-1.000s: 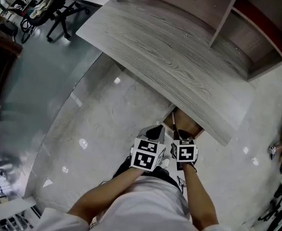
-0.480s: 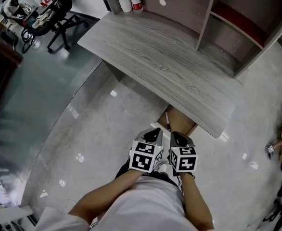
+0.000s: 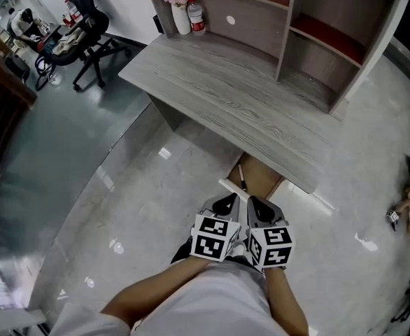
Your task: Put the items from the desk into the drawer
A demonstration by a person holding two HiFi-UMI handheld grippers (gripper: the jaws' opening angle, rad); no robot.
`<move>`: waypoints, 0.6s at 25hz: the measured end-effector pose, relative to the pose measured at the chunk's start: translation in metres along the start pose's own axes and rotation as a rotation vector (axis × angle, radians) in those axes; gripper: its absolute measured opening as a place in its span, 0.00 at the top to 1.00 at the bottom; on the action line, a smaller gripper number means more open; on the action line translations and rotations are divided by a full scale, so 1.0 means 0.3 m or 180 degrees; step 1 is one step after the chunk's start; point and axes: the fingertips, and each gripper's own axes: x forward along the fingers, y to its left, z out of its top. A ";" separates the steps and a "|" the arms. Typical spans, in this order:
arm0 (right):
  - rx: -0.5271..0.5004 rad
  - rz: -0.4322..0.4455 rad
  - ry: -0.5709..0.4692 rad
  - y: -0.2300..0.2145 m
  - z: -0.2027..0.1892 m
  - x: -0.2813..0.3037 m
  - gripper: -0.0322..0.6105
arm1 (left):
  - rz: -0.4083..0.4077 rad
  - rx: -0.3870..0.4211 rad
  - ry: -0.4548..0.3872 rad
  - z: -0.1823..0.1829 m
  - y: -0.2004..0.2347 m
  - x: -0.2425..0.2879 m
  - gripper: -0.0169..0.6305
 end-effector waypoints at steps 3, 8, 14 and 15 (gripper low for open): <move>-0.0026 0.0006 -0.0064 0.023 0.002 -0.048 0.95 | 0.0010 0.0092 -0.0112 -0.001 -0.034 -0.047 0.97; -0.0032 -0.0006 -0.0123 0.047 -0.013 -0.100 0.95 | 0.0017 0.0129 -0.0190 -0.024 -0.059 -0.097 0.97; -0.0081 0.0005 -0.0130 0.063 -0.024 -0.118 0.95 | 0.0027 0.0030 -0.0214 -0.046 -0.071 -0.120 0.97; -0.0089 0.0009 -0.0127 0.065 -0.026 -0.120 0.95 | 0.0029 0.0023 -0.0209 -0.050 -0.073 -0.120 0.97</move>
